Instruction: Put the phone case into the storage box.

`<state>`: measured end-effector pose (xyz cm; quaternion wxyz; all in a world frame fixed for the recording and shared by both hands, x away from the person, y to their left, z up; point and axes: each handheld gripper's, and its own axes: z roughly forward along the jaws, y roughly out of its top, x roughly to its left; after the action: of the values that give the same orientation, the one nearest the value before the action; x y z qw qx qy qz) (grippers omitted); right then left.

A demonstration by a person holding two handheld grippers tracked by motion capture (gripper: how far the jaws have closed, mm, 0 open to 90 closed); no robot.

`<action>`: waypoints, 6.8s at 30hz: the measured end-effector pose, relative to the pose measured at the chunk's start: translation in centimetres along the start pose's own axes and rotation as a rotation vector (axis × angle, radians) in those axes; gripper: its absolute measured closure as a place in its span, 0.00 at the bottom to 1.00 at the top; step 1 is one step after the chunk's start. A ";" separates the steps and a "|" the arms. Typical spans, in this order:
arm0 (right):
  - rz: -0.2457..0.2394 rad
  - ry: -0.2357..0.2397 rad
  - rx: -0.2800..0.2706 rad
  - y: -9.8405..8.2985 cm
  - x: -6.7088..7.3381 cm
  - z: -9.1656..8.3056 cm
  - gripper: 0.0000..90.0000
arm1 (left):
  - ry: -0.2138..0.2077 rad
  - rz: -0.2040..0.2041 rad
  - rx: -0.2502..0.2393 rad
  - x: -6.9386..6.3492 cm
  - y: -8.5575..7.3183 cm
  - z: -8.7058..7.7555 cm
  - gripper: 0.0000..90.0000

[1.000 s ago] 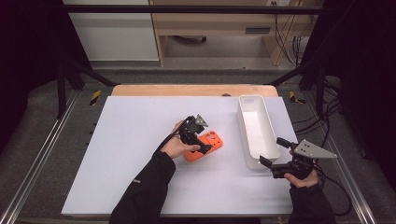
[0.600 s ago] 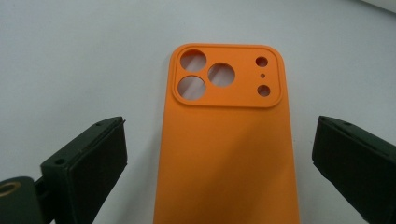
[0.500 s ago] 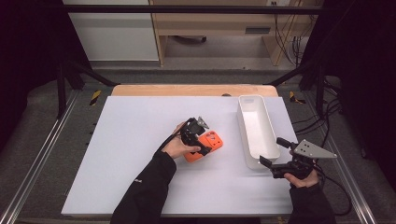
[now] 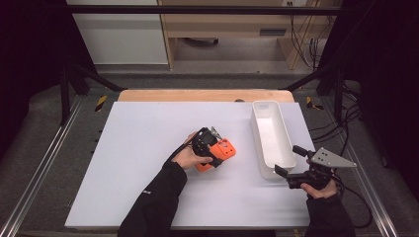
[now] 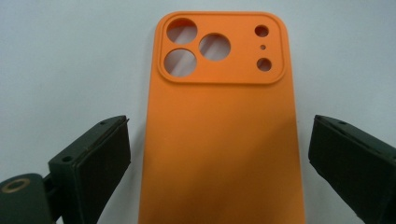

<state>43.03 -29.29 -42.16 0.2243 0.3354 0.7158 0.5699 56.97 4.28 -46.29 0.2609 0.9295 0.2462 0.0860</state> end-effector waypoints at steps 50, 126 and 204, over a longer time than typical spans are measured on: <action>-0.001 0.002 -0.003 0.0 0.0 0.0 0.01 | -0.021 0.003 -0.005 0.4 -0.3 -1.0 0.17; -0.069 0.036 0.036 0.7 1.4 0.8 0.01 | -0.055 0.116 -0.218 -2.4 -8.6 -11.6 0.17; -0.434 0.332 0.276 4.5 10.2 6.2 0.02 | -0.089 0.436 -0.267 -7.1 -7.3 -13.2 0.17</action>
<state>41.50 -17.06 -38.78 0.1730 0.1041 0.8684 0.4529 44.05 12.00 -39.18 0.3670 0.9208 0.0146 0.1312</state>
